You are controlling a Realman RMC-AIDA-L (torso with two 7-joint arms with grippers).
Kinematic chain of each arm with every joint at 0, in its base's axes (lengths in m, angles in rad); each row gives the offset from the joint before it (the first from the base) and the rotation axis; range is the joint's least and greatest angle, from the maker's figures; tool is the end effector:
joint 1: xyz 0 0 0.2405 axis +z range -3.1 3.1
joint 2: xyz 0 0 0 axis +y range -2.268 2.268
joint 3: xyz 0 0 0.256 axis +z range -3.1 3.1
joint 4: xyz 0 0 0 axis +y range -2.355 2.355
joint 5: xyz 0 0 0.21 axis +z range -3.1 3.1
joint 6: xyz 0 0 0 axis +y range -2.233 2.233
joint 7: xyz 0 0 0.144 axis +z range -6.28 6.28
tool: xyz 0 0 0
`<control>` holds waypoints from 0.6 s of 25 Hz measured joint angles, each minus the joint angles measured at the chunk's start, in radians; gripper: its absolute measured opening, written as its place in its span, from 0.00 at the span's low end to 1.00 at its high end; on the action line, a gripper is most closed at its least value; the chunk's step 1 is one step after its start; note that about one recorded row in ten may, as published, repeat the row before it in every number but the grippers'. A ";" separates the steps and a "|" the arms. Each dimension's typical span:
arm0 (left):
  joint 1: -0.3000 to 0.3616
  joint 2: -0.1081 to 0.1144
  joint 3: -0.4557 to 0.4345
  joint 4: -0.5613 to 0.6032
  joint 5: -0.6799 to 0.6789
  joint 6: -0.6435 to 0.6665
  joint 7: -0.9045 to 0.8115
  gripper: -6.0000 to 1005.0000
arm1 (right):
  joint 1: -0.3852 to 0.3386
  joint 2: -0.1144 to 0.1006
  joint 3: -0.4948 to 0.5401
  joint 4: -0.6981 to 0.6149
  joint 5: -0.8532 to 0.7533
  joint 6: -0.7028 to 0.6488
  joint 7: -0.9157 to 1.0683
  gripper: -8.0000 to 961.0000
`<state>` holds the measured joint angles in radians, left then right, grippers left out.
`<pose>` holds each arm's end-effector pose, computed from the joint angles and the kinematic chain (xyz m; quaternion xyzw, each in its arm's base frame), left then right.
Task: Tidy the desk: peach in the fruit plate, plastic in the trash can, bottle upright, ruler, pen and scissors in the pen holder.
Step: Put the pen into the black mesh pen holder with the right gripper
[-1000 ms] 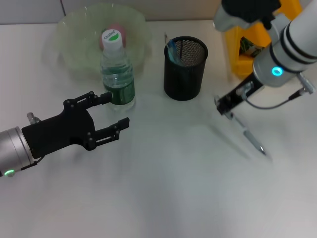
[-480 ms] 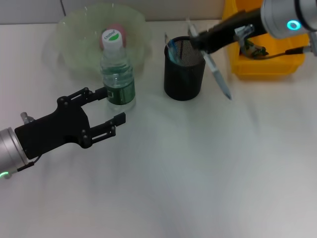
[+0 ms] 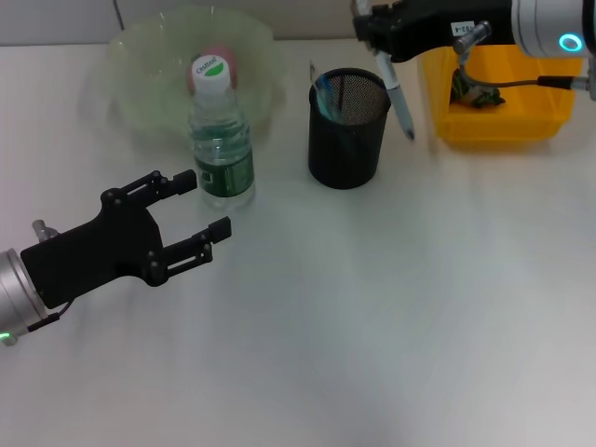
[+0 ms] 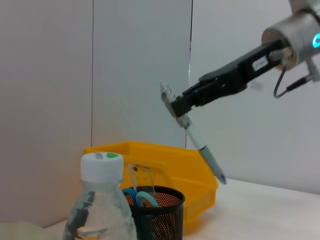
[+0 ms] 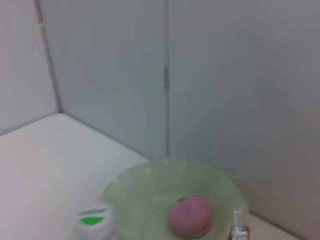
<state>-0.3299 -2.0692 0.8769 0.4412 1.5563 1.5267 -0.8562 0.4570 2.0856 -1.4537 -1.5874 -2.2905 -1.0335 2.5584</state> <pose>-0.2985 0.2761 -0.0191 -0.9050 -0.1319 -0.3251 0.2407 0.1041 0.3788 0.0252 -0.9107 0.2463 0.1281 0.3059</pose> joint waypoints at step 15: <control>0.000 0.000 -0.003 -0.001 -0.001 0.003 -0.010 0.75 | -0.009 -0.002 -0.065 0.130 0.077 0.270 -0.098 0.13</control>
<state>-0.3295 -2.0693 0.8741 0.4402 1.5553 1.5294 -0.8661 0.4479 2.0835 -1.5187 -1.4577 -2.2135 -0.7633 2.4605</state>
